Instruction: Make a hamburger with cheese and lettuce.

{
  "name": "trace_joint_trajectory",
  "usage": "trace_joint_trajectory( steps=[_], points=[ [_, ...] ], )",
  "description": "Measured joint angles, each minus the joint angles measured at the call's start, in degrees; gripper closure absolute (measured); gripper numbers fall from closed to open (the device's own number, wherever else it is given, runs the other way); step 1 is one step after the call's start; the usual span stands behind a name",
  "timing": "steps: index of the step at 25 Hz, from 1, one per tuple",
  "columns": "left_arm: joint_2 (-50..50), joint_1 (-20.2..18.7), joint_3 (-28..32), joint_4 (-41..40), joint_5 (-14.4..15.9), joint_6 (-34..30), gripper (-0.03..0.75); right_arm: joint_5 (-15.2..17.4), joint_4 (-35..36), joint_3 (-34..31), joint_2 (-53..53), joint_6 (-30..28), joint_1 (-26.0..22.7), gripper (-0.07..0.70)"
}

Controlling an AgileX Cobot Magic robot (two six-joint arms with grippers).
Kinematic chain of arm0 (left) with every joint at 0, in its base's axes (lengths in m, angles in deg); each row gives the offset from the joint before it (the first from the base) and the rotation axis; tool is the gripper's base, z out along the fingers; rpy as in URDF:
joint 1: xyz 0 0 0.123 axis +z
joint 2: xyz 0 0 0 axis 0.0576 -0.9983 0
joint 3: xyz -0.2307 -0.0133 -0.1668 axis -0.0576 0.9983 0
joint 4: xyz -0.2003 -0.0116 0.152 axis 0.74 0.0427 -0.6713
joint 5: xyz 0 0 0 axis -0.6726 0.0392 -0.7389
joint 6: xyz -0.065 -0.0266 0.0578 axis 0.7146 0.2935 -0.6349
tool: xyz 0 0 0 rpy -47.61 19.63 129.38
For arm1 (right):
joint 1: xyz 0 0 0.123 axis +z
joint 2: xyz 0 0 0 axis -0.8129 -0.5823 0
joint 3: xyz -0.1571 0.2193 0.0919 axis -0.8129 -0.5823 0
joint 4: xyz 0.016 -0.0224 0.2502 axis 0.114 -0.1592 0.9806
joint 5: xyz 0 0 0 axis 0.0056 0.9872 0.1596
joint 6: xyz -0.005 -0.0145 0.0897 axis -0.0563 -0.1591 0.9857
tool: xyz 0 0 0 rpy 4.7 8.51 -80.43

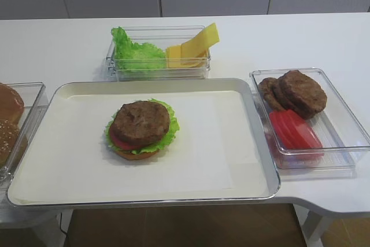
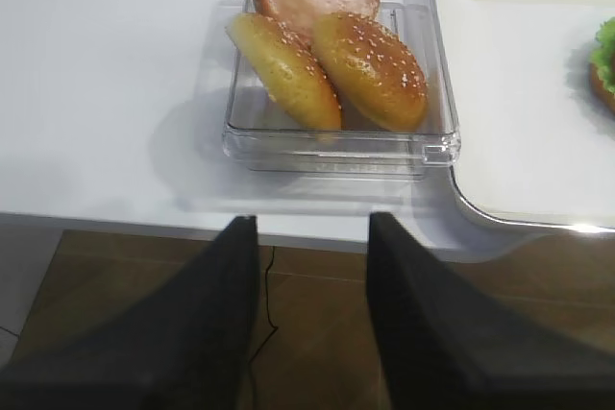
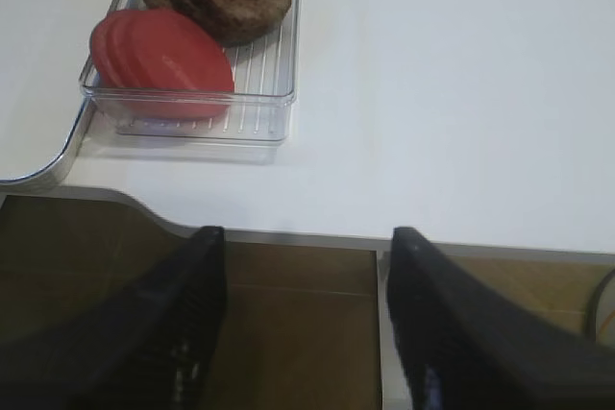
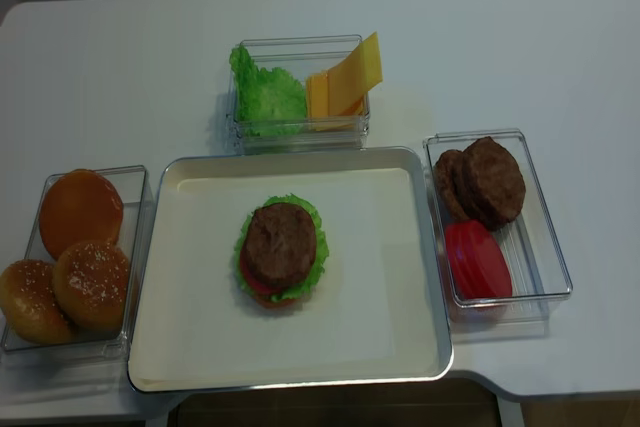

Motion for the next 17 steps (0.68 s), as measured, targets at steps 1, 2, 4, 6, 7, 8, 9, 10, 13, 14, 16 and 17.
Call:
trace_joint_trajectory(
  steps=[1, 2, 4, 6, 7, 8, 9, 10, 13, 14, 16, 17],
  points=[
    [0.0, 0.0, 0.0, 0.0, 0.0, 0.0, 0.430, 0.0, 0.3, 0.0, 0.0, -0.5, 0.0, 0.223],
    [0.0, 0.0, 0.0, 0.0, 0.0, 0.0, 0.430, 0.0, 0.5, 0.0, 0.0, -1.1, 0.0, 0.223],
    [0.0, 0.0, 0.0, 0.0, 0.0, 0.0, 0.430, 0.0, 1.2, 0.0, 0.0, -2.2, 0.0, 0.224],
    [0.0, 0.0, 0.0, 0.0, 0.0, 0.0, 0.430, 0.0, 1.7, 0.0, 0.0, -2.7, 0.0, 0.224],
    [0.0, 0.0, 0.0, 0.0, 0.0, 0.0, 0.430, 0.0, 1.7, 0.0, 0.0, -2.8, 0.0, 0.224],
    [0.0, 0.0, 0.0, 0.0, 0.0, 0.0, 0.430, 0.0, 1.7, 0.0, 0.0, -3.0, 0.0, 0.224],
    [0.0, 0.0, 0.0, 0.0, 0.0, 0.0, 0.430, 0.0, 1.7, 0.0, 0.0, -3.0, 0.0, 0.224],
    [0.0, 0.0, 0.0, 0.0, 0.0, 0.0, 0.430, 0.0, 1.7, 0.0, 0.0, -3.0, 0.0, 0.224],
    [0.0, 0.0, 0.0, 0.0, 0.0, 0.0, 0.430, 0.0, 1.7, 0.0, 0.0, -3.0, 0.0, 0.225],
    [0.0, 0.0, 0.0, 0.0, 0.0, 0.0, 0.430, 0.0, 1.7, 0.0, 0.0, -3.0, 0.0, 0.225],
    [0.0, 0.0, 0.0, 0.0, 0.0, 0.0, 0.430, 0.0, 1.7, 0.0, 0.0, -3.0, 0.0, 0.225],
    [0.0, 0.0, 0.0, 0.0, 0.0, 0.0, 0.430, 0.0, 1.7, 0.0, 0.0, -3.0, 0.0, 0.225]
  ],
)
